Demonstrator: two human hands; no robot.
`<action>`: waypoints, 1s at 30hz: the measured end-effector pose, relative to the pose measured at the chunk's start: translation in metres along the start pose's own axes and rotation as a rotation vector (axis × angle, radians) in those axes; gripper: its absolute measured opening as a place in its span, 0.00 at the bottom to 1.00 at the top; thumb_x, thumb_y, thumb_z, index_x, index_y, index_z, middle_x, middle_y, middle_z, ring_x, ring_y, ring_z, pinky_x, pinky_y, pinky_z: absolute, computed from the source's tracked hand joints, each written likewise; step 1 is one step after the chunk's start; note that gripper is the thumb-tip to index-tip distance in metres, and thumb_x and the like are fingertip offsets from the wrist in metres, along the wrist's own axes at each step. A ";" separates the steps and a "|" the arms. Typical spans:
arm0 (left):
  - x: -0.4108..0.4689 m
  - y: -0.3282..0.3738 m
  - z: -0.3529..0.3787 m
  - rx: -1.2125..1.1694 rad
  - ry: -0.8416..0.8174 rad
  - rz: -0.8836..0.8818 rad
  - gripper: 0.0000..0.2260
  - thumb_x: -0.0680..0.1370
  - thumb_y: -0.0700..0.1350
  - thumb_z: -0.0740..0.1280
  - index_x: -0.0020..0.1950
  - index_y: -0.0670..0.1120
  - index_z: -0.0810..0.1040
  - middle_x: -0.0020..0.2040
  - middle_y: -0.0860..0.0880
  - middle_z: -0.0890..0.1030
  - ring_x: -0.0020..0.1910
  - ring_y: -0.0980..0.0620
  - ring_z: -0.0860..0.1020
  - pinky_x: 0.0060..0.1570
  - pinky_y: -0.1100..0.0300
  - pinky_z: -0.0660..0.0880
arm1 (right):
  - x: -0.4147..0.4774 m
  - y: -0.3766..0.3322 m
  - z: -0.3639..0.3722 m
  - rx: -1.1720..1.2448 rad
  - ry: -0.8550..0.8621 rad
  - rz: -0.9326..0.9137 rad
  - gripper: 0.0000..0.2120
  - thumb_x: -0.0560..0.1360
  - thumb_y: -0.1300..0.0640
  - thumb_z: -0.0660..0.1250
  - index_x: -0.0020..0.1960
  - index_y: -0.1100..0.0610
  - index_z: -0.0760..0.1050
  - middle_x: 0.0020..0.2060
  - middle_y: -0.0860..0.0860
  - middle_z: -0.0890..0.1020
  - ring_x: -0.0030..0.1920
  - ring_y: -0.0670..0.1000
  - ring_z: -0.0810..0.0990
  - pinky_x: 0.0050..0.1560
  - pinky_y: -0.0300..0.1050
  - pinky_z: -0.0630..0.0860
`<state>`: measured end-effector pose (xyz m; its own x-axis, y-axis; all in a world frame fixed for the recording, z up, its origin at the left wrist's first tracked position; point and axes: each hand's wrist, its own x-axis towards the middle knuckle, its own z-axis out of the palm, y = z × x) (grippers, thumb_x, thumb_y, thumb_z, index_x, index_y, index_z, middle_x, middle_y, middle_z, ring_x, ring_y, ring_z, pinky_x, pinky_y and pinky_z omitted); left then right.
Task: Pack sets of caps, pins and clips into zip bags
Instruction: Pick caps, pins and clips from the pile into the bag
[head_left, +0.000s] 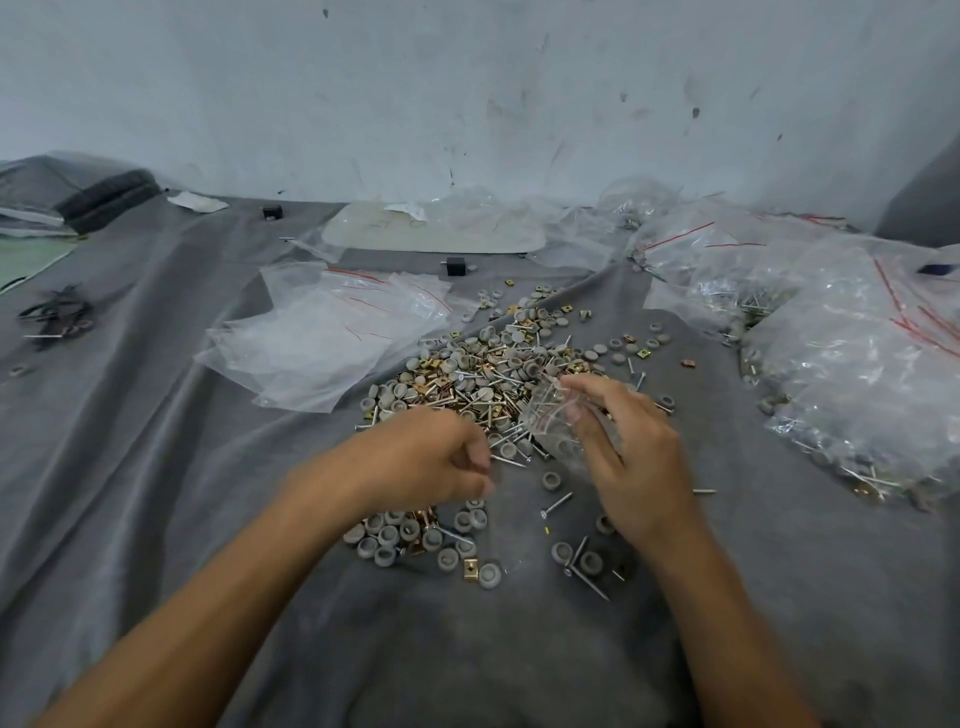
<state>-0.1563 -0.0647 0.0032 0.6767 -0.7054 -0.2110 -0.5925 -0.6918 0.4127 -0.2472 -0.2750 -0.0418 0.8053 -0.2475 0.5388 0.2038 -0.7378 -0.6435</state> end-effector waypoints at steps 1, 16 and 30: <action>-0.003 0.000 0.002 0.045 -0.039 -0.016 0.12 0.74 0.59 0.74 0.53 0.57 0.79 0.46 0.60 0.82 0.44 0.62 0.79 0.45 0.60 0.75 | 0.000 0.000 0.000 0.001 -0.001 0.000 0.13 0.83 0.54 0.65 0.66 0.49 0.78 0.58 0.42 0.81 0.64 0.50 0.77 0.65 0.55 0.75; -0.004 0.011 0.020 0.222 0.082 0.053 0.08 0.76 0.48 0.72 0.53 0.53 0.78 0.47 0.55 0.82 0.45 0.53 0.78 0.45 0.59 0.75 | 0.000 -0.001 -0.001 0.002 -0.010 -0.005 0.12 0.83 0.56 0.65 0.65 0.51 0.79 0.58 0.46 0.83 0.63 0.51 0.79 0.63 0.59 0.75; 0.009 0.019 0.026 0.170 0.202 0.116 0.04 0.77 0.47 0.69 0.49 0.52 0.83 0.41 0.57 0.82 0.41 0.56 0.78 0.43 0.62 0.73 | 0.001 -0.001 -0.001 0.003 0.014 -0.013 0.11 0.83 0.55 0.65 0.64 0.50 0.79 0.57 0.44 0.84 0.60 0.48 0.80 0.62 0.58 0.76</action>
<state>-0.1730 -0.0880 -0.0140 0.6631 -0.7483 0.0168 -0.7244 -0.6359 0.2662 -0.2477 -0.2753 -0.0402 0.7948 -0.2464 0.5545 0.2157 -0.7394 -0.6378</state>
